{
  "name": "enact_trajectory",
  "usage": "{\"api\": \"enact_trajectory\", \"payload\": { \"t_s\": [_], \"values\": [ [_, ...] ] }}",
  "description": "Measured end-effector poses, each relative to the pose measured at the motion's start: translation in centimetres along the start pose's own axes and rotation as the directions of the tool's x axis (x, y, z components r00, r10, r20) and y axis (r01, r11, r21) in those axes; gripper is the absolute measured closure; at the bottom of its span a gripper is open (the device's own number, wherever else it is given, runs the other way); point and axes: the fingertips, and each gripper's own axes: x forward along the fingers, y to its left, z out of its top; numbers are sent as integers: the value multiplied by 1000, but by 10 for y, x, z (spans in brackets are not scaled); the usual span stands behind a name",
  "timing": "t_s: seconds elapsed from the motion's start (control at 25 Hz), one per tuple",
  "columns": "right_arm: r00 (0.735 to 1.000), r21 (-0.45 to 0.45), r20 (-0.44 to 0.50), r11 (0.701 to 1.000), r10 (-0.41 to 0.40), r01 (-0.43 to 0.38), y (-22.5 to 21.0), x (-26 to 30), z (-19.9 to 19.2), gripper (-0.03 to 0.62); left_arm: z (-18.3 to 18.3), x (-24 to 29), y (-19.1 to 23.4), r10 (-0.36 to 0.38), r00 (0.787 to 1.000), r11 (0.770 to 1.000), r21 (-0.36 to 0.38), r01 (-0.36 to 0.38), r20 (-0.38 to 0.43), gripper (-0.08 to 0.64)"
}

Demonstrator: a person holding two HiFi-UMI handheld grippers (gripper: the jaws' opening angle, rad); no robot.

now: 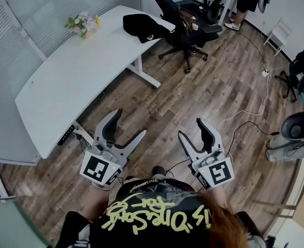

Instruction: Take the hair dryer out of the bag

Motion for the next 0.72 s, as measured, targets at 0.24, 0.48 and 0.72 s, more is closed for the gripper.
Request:
{"api": "enact_trajectory", "payload": {
  "t_s": [0.24, 0.48, 0.72],
  "values": [
    [999, 21, -8, 999, 35, -35, -21, -16, -10, 341, -3, 8, -22, 47, 999, 999, -6, -47, -7, 216],
    [998, 76, -21, 995, 67, -65, -27, -8, -22, 341, -15, 4, -18, 82, 995, 997, -7, -83, -64, 221],
    [997, 62, 0, 995, 76, -76, -26, 11, -16, 341, -13, 13, -2, 81, 996, 997, -15, -81, -44, 232]
  ]
}}
